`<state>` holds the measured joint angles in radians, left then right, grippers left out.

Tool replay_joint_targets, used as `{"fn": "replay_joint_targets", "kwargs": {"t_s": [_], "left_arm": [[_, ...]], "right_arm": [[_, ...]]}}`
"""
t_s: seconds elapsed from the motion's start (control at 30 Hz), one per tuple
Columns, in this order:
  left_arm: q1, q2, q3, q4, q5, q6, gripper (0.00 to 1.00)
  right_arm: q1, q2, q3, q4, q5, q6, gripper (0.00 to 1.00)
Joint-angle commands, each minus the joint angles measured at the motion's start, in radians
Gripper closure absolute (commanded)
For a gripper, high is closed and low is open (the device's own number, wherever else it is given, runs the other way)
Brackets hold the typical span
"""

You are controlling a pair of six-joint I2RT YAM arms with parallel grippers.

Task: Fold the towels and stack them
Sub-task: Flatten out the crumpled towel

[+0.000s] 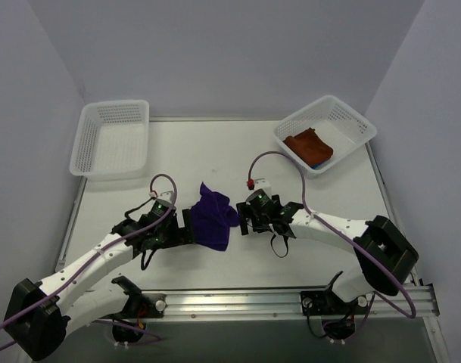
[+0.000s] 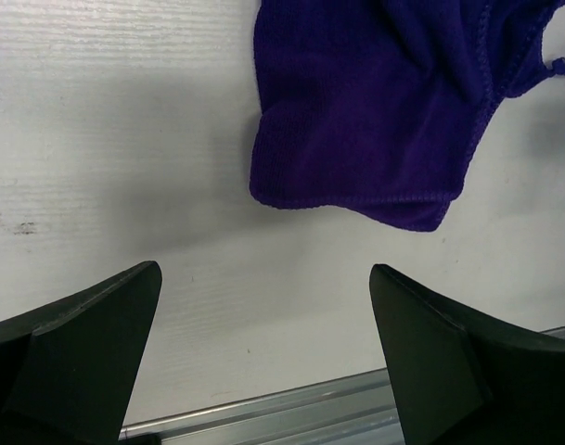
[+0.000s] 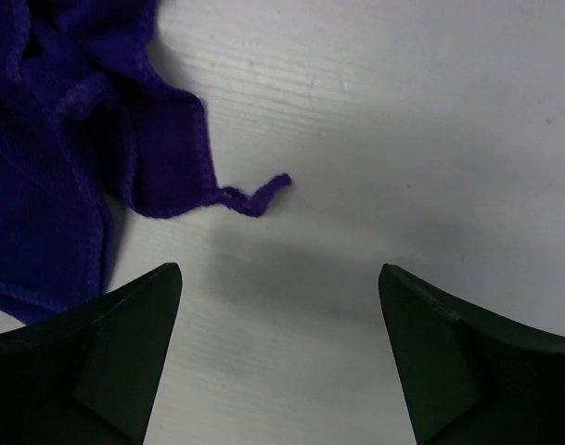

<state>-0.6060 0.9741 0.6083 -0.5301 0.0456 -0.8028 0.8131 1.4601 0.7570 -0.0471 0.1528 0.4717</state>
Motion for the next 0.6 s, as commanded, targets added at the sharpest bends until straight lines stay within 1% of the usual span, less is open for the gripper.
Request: {"fn": "replay_joint_targets", "kwargs": {"t_s": [0.0, 0.17, 0.27, 0.3, 0.33, 0.43, 0.5, 0.57], "left_arm": [[-0.008, 0.023, 0.031, 0.061, -0.016, -0.022, 0.06], [-0.012, 0.061, 0.028, 0.085, -0.024, -0.019, 0.06], [-0.011, 0.092, 0.024, 0.117, -0.018, -0.019, 0.06], [-0.011, 0.1, 0.025, 0.131, -0.016, -0.019, 0.06], [-0.011, 0.109, 0.021, 0.14, -0.015, -0.019, 0.06], [-0.012, 0.144, 0.01, 0.176, -0.019, -0.022, 0.06], [-0.011, 0.179, 0.007, 0.206, -0.024, -0.026, 0.05], [-0.011, 0.221, 0.004, 0.232, -0.027, -0.029, 0.02]], "right_arm": [[0.009, 0.069, 0.088, 0.098, 0.018, 0.013, 0.18], [0.009, 0.184, 0.136, 0.134, 0.014, -0.019, 0.32], [0.009, 0.238, 0.156, 0.157, -0.021, -0.021, 0.34], [0.009, 0.25, 0.157, 0.162, -0.042, -0.021, 0.37], [0.009, 0.27, 0.159, 0.164, -0.051, -0.018, 0.49], [0.011, 0.286, 0.156, 0.171, -0.088, -0.008, 0.67], [0.014, 0.284, 0.14, 0.174, -0.107, -0.004, 0.72], [0.014, 0.269, 0.121, 0.162, -0.125, 0.007, 0.79]]}}
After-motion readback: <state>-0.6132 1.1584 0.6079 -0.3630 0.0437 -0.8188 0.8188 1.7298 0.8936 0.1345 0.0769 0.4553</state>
